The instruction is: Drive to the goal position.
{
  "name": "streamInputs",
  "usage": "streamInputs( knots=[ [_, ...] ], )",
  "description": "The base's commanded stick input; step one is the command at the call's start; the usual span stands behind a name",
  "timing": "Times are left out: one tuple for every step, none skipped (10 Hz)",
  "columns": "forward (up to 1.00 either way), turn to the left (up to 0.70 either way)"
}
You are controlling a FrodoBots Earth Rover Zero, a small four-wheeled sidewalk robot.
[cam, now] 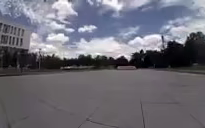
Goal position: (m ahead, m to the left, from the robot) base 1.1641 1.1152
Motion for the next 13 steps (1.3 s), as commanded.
streamInputs(
  knots=[
    [0.70, 0.03],
    [0.70, 0.06],
    [0.70, 0.06],
    [0.70, 0.04],
    [0.70, 0.02],
    [0.70, 0.03],
    [0.70, -0.23],
    [0.70, -0.24],
    [0.70, -0.14],
    [0.70, 0.05],
    [0.70, 0.16],
    [0.70, 0.12],
    [0.70, 0.06]
  ],
)
